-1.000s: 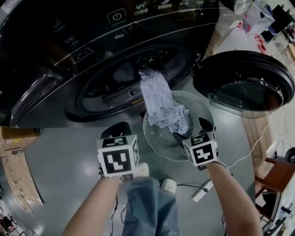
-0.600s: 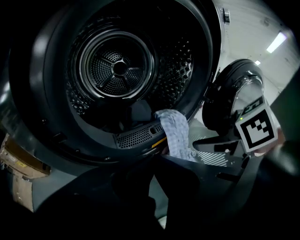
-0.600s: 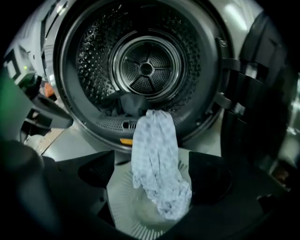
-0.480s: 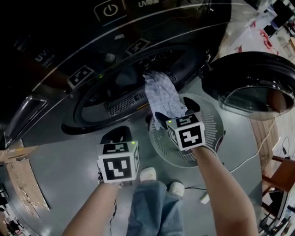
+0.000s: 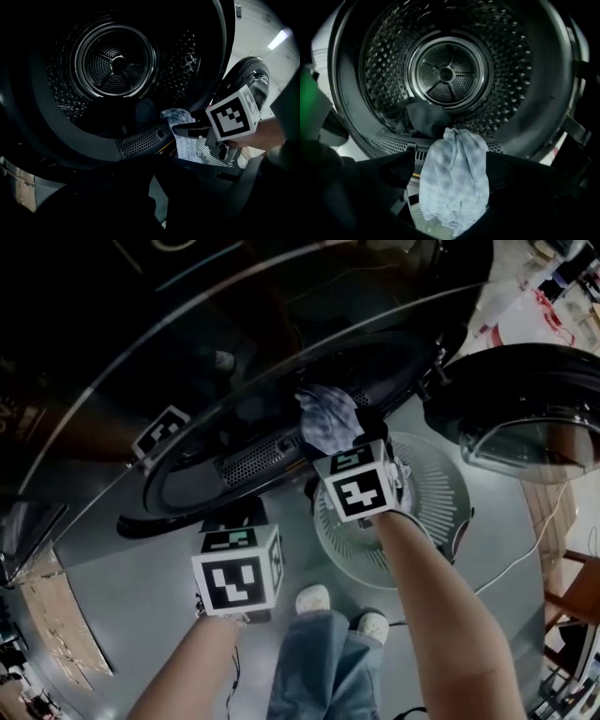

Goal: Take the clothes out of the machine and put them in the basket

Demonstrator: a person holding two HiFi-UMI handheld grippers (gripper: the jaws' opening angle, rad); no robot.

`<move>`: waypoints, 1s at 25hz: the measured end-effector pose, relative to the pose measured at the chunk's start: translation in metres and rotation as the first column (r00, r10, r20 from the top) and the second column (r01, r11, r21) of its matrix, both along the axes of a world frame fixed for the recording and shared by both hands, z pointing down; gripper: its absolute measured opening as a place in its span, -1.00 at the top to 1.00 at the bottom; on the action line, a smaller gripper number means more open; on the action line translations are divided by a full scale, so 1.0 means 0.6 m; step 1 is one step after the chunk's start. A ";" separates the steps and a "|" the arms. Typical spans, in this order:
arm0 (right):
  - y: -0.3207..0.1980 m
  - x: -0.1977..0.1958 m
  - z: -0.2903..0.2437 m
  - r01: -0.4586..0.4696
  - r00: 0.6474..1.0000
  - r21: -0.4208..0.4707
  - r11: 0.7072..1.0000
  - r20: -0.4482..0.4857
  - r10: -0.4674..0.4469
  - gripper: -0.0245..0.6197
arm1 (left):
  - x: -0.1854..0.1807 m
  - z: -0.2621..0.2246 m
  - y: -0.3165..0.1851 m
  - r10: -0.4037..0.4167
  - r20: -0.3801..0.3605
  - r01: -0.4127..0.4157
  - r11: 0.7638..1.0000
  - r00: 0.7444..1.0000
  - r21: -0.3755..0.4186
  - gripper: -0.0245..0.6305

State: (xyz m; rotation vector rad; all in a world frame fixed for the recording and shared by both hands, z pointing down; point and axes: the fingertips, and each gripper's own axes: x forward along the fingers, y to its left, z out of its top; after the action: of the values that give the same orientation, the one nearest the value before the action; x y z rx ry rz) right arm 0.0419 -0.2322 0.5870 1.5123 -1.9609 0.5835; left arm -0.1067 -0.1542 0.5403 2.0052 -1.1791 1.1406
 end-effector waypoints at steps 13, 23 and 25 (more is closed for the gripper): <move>0.018 -0.003 0.008 0.080 0.982 -0.138 0.987 -0.159 -0.102 0.78 | -0.020 -0.012 -0.005 0.008 0.003 -0.008 1.000 1.000 0.013 0.91; 0.115 0.035 0.005 0.111 0.979 -0.183 0.977 -0.151 -0.140 0.78 | 0.008 -0.013 0.035 -0.004 -0.019 0.004 1.000 1.000 0.010 0.91; 0.134 0.041 -0.005 0.126 0.974 -0.183 0.975 -0.164 -0.157 0.78 | 0.014 -0.013 0.046 -0.012 -0.024 0.012 1.000 1.000 0.003 0.91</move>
State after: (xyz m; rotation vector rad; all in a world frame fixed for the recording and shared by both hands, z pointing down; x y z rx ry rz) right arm 0.0668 -0.1515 0.5841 1.2618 -1.8146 0.5226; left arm -0.0981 -0.1266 0.5323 2.0062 -1.1795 1.1069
